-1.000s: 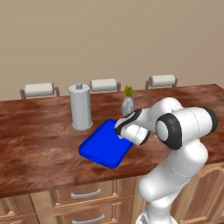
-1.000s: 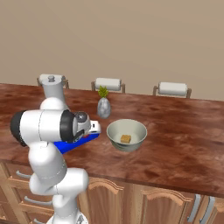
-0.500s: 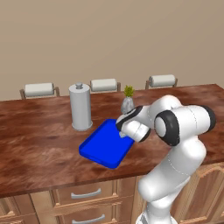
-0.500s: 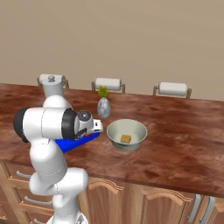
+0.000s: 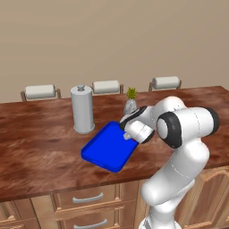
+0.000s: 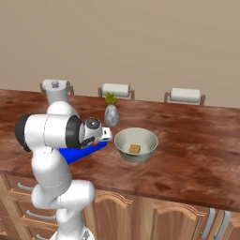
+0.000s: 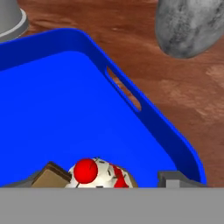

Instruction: Place the bowl with cake and the cupcake onto the tray.

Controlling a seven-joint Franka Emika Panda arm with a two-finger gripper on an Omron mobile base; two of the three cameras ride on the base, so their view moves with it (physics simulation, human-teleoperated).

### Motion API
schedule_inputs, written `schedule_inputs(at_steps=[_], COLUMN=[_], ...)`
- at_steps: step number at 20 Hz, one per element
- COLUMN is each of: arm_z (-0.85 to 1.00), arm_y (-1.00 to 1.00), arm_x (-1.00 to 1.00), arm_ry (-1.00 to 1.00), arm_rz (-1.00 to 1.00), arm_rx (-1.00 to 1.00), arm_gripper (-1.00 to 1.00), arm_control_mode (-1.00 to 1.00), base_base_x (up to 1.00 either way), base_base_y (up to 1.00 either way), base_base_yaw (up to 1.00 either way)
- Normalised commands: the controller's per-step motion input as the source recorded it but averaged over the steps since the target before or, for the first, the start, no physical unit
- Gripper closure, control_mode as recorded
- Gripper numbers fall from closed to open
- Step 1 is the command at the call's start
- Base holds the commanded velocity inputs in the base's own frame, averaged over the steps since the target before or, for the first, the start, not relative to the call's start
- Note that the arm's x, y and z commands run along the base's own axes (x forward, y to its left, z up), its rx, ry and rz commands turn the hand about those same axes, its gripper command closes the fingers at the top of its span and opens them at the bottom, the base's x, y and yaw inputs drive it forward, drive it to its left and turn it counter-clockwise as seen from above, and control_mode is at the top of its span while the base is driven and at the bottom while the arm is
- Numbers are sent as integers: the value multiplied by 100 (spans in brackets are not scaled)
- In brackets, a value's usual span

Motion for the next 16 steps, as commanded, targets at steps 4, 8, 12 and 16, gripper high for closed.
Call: schedule_inputs(at_steps=[4, 8, 12, 16], arm_z=[-2, 3, 29, 36], arm_y=[-20, -10, 0, 0], arm_x=[0, 0, 0, 0], arm_ry=[0, -1, -5, -6], arm_rz=[1, 0, 1, 0], arm_rx=[0, 0, 0, 0], arm_gripper=[-100, -100, -100, -100], arm_control_mode=[-100, -100, -100, -100], base_base_x=[0, 0, 0, 0], base_base_y=[0, 0, 0, 0], base_base_yaw=[0, 0, 0, 0])
